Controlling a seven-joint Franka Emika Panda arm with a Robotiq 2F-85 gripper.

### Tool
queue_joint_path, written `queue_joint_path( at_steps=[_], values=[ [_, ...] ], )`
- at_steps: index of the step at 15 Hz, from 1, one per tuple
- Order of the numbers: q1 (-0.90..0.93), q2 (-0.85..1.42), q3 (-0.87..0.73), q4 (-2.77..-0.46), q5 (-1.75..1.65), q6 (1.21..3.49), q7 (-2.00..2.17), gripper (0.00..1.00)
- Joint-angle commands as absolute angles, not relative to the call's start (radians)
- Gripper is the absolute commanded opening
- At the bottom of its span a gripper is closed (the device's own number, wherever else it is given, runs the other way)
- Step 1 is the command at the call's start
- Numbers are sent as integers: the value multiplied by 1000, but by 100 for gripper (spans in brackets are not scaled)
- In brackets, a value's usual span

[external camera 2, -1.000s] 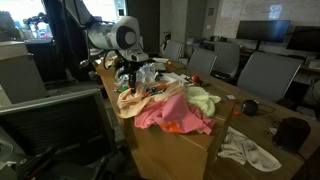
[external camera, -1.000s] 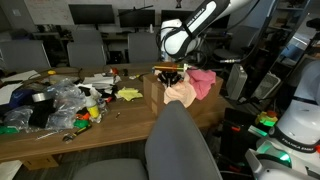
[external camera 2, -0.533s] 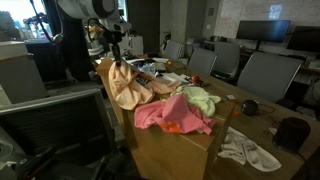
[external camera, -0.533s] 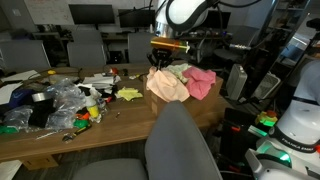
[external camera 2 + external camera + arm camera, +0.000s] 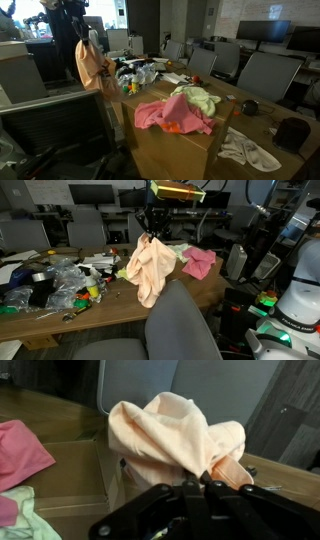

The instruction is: Remove the light pink cloth from the top of the box and hang it on the chair

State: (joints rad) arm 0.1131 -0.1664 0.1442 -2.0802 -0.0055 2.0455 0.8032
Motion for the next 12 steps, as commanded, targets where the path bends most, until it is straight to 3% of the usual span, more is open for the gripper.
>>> queue_joint_path(
  at_steps=[1, 6, 12],
  values=[
    [153, -127, 218, -1960, -70, 1897, 760, 2],
    [220, -115, 297, -1897, -114, 1766, 645, 2],
    [225, -189, 287, -1979, -91, 1768, 456, 2]
  ],
)
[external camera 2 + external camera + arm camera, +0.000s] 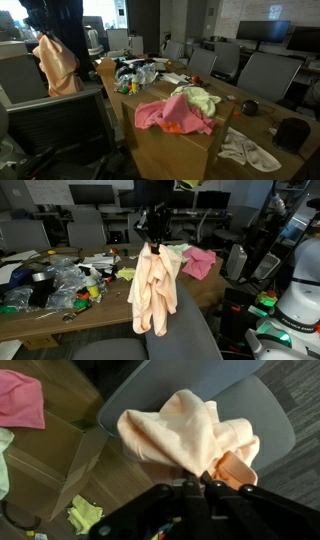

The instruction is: Remove the light pink cloth from the top of the box and hang it on the chair

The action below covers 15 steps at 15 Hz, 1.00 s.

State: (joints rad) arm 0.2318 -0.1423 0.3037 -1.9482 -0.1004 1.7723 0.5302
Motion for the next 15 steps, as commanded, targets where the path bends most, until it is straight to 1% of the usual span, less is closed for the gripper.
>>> queue_joint_path(
  at_steps=[1, 10, 15],
  values=[
    [220, -203, 278, -2000, -82, 1772, 447, 2],
    [161, -314, 195, -2192, -9, 1769, 430, 2],
    [135, -395, 181, -2288, 8, 1771, 438, 2]
  ],
)
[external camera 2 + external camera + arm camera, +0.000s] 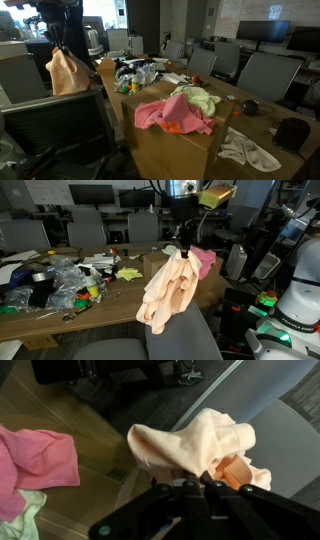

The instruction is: Remove the light pink cloth from the top of the box and hang it on the chair

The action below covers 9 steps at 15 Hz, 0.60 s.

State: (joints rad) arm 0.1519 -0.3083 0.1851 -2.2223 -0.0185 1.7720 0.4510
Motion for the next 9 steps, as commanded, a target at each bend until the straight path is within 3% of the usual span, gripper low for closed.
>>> queue_joint_path(
  at_steps=[1, 9],
  values=[
    [129, -418, 180, -2311, 9, 1775, 443, 2],
    [69, -633, 142, -2495, 103, 1800, 469, 2]
  ],
)
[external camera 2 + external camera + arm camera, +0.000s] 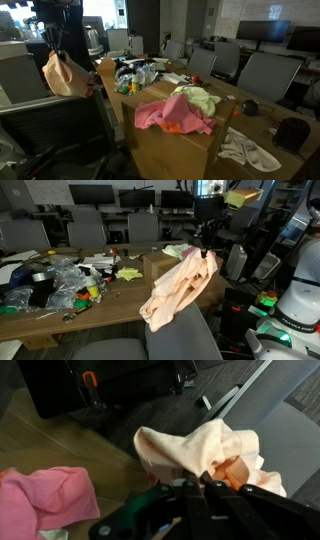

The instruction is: Remove the light pink cloth from the top of the box and hang it on the chair

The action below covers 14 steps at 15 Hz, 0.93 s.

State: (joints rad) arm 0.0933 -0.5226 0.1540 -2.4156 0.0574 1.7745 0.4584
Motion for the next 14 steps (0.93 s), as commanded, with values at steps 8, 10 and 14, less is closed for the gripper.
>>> queue_joint_path(
  at_steps=[8, 10, 14],
  values=[
    [26, -722, 145, -2574, 140, 1795, 458, 31],
    [24, -721, 147, -2577, 138, 1791, 458, 38],
    [19, -718, 152, -2579, 132, 1790, 464, 69]
  ],
)
